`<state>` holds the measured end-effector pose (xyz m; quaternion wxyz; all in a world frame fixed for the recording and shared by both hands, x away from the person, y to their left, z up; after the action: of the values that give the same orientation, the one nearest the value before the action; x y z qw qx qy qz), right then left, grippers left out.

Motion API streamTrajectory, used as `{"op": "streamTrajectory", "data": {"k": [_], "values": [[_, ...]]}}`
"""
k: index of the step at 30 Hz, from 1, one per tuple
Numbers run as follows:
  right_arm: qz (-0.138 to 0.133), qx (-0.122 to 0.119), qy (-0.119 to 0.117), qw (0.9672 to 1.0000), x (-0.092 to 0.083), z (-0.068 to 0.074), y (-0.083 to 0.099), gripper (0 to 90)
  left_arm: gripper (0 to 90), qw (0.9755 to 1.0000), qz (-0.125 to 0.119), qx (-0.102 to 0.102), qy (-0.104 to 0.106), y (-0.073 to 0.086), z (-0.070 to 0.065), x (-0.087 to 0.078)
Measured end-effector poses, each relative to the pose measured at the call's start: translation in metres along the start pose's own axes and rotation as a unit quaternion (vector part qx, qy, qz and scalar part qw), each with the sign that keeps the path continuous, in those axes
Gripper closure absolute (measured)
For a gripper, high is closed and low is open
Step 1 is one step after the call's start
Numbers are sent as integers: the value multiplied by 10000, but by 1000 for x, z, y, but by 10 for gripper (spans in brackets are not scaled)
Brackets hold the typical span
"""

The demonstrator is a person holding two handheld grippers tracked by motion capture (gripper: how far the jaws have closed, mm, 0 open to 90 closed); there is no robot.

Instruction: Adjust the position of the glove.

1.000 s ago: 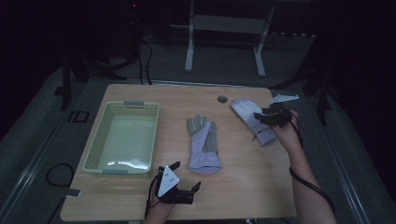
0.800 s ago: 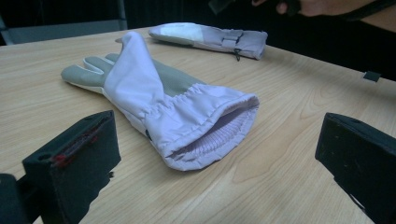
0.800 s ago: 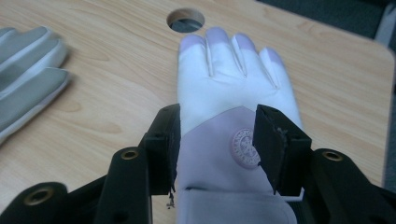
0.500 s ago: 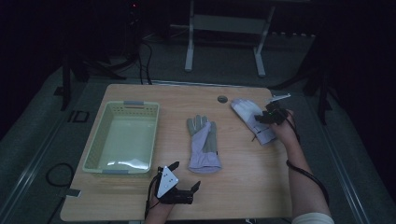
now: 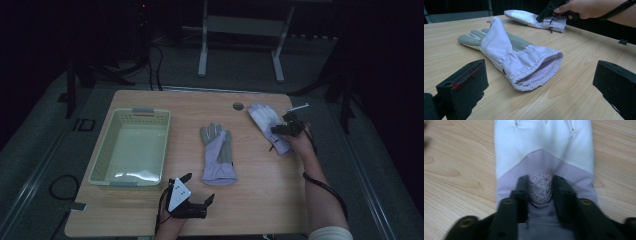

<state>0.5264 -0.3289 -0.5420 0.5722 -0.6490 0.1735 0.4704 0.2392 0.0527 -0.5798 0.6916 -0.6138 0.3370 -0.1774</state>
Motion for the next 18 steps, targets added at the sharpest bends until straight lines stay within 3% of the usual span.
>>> {"op": "streamTrajectory", "data": {"k": [2,6,8,11,15,16,18], "values": [[-26,141,60,9999,-6,2,-2,777,0,10000,-1,-7,-4,0,0,0],[-54,190,250,9995,-19,9,-5,794,0,10000,-3,-28,-2,0,0,0],[-184,300,333,9988,-38,17,-8,799,0,10000,12,-22,3,0,0,0],[-362,250,519,9977,-60,28,-8,803,0,10000,-20,18,-25,0,-1,0],[-671,416,516,9955,-92,42,-1,805,0,10000,-5,52,-43,0,-2,0],[-671,416,516,9955,-92,42,-1,805,0,10000,-5,52,-43,0,-2,0],[-849,575,517,9934,-112,55,10,805,0,10000,4,45,-56,0,-1,0]]}}
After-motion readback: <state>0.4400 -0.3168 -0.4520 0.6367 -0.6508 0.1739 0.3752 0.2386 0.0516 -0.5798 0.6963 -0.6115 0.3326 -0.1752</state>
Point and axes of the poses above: each handheld gripper's, and its own axes: x roughly forward along the jaws, y roughly out of its underside, z roughly to its left, the point moved 2 cm from there along x, roughly forward along the jaws, and after that the axes turned 6 degrees about x, right-handed, at the moved point
